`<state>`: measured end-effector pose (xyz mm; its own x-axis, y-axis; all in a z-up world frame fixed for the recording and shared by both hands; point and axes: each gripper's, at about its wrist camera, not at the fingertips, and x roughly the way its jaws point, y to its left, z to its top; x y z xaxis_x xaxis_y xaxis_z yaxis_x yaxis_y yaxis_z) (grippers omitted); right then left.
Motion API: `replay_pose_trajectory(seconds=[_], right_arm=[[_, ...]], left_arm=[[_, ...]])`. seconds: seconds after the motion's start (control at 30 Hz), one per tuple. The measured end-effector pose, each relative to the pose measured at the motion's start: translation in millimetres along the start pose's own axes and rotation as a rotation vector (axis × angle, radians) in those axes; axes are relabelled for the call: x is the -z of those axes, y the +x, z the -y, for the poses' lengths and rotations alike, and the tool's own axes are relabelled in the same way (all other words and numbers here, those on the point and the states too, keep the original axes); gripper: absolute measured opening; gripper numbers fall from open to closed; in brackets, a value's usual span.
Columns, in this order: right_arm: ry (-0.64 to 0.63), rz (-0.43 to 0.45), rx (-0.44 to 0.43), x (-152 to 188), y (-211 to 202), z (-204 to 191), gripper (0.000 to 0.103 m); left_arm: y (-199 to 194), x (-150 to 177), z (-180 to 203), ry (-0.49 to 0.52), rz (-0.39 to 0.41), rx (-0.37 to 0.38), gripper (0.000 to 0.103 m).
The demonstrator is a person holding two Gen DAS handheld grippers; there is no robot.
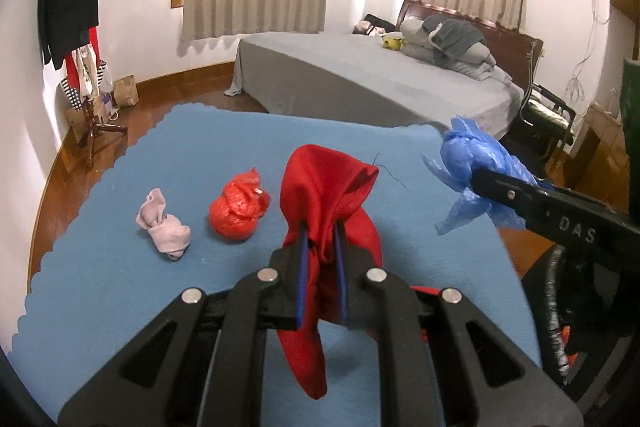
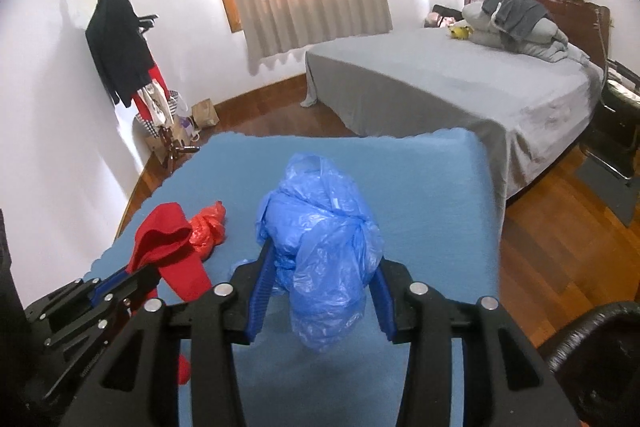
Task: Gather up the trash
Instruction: 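Carry the red cloth and blue bag in both grippers over the bin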
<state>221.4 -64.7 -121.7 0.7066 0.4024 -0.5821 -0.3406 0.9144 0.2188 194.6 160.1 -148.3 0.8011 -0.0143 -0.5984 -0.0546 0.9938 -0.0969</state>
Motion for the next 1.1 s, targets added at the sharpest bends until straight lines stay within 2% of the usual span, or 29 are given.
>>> replay_pose_trajectory(seconds=[0.57,1.1], right_arm=[[0.015,0.082,0.056,8,-106,29,0.045],[0.038,0.162,0.135,23,-190,57,0.045]], left_arm=[[-63,-7,62,0.039,0.034,0.05,0.011],[-113,0,133,0.127,0.074,0.161,0.011]])
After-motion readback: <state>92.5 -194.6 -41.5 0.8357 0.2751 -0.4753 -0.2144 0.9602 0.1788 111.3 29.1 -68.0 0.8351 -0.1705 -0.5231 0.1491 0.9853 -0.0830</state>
